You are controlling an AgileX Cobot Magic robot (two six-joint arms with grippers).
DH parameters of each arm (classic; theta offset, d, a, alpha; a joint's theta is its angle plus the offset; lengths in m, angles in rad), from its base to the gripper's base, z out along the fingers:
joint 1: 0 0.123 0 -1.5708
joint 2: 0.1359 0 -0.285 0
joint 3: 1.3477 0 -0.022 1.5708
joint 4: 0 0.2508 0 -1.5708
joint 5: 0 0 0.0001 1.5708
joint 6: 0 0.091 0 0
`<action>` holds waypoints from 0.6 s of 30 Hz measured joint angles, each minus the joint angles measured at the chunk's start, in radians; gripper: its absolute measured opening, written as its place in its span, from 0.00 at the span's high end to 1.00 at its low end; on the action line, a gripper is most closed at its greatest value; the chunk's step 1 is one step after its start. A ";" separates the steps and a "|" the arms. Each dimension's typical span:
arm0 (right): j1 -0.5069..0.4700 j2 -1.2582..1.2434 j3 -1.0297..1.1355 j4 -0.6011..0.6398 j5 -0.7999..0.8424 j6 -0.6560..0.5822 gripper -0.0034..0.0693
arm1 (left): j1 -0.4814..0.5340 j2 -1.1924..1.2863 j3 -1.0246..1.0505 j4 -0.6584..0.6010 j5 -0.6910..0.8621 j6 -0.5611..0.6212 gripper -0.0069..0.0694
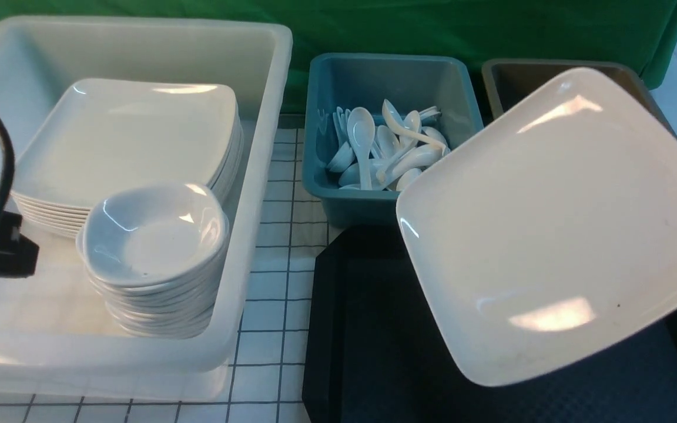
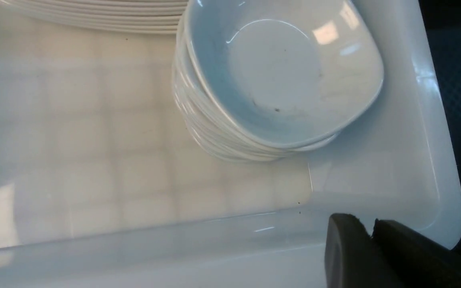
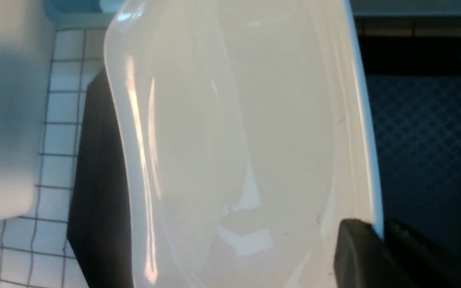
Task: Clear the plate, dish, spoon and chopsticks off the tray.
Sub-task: Use the right arm to put the plate into the large storage box on the left
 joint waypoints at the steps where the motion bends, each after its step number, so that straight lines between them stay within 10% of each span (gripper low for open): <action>1: 0.000 0.000 -0.004 0.003 0.000 0.000 0.85 | 0.000 0.000 0.000 0.003 -0.001 -0.001 0.79; 18: 0.169 0.257 -0.121 0.677 -0.312 -0.145 0.85 | 0.340 0.002 -0.327 -0.021 -0.012 -0.053 0.89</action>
